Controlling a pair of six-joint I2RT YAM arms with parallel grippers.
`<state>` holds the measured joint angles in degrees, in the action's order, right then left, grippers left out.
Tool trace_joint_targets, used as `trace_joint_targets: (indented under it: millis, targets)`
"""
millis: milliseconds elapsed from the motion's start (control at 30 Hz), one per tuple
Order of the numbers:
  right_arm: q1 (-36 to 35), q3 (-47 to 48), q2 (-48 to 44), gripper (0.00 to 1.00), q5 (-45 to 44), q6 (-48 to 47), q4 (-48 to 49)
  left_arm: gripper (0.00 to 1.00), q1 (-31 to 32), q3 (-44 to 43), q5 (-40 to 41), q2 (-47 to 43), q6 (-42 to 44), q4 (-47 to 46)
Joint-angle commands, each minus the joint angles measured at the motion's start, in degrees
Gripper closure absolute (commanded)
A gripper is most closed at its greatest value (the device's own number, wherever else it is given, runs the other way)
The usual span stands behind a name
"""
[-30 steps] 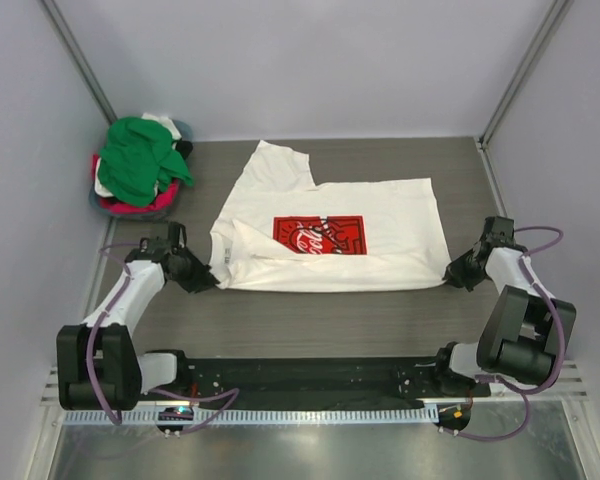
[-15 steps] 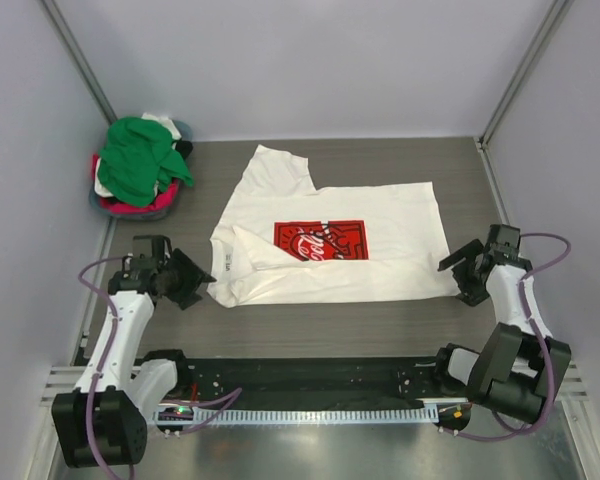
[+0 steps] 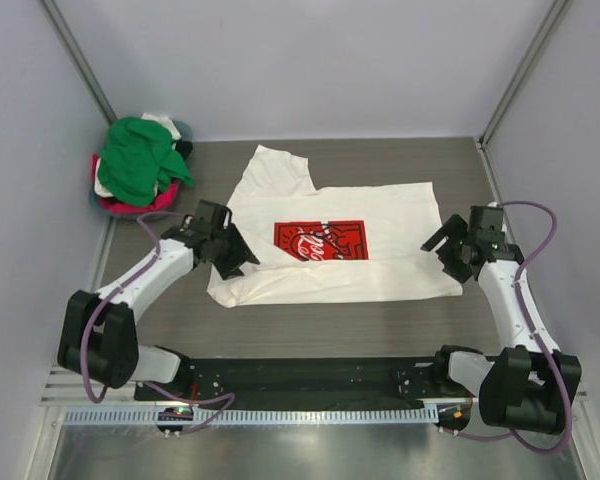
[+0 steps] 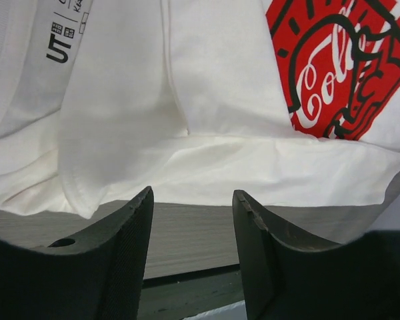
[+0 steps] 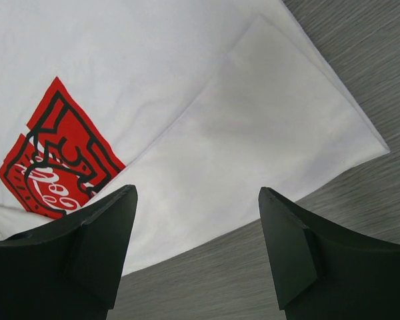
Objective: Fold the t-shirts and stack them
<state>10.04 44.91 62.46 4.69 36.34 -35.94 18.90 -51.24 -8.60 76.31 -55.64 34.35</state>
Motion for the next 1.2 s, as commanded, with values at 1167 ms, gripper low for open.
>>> trace_joint_targets:
  millis: [1167]
  targets:
    - [-2.22, -1.84, 4.61, 0.21, -1.44, -3.11, 2.98, 0.59, 2.55, -6.32, 2.62, 14.48, -4.31, -7.90]
